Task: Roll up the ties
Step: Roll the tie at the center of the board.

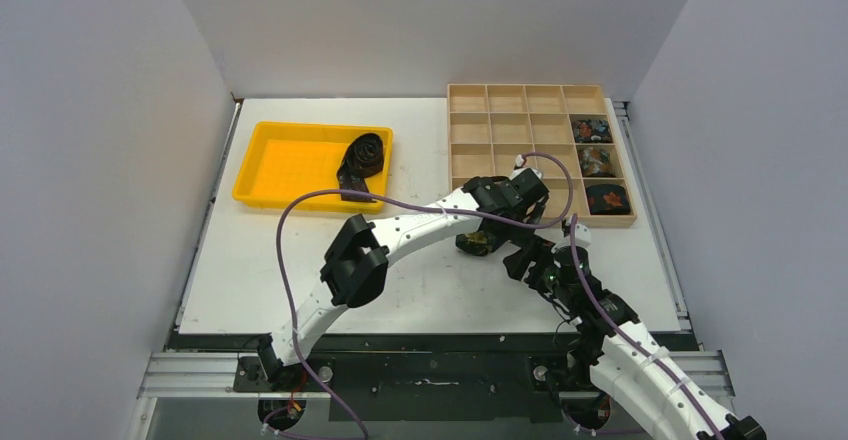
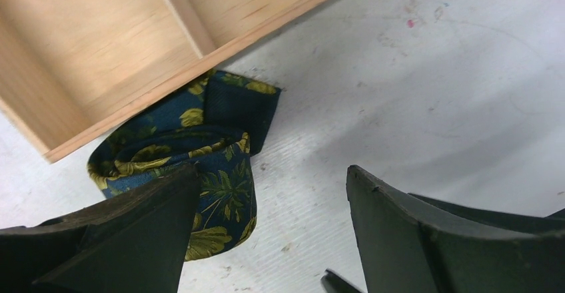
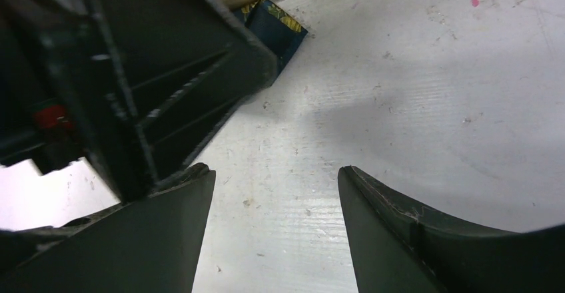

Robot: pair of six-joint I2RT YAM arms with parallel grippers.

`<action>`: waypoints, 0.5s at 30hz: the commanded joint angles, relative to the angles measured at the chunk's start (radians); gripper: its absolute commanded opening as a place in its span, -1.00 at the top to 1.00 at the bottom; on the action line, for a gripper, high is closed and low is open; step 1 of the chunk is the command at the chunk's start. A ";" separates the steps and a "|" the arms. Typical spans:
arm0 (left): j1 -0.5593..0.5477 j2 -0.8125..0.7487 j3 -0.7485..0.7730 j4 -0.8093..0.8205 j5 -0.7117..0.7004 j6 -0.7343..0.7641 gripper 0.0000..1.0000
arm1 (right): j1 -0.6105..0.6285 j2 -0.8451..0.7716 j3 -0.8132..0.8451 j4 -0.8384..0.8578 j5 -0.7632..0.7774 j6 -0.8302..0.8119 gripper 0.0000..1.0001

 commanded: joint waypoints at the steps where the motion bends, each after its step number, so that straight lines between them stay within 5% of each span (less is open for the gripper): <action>1: -0.009 0.040 0.054 0.069 0.061 -0.012 -0.57 | 0.002 -0.012 0.035 0.042 -0.044 -0.011 -0.38; 15: -0.001 -0.047 -0.059 0.221 0.082 -0.032 -0.67 | 0.001 -0.050 0.063 0.065 -0.094 -0.048 -0.38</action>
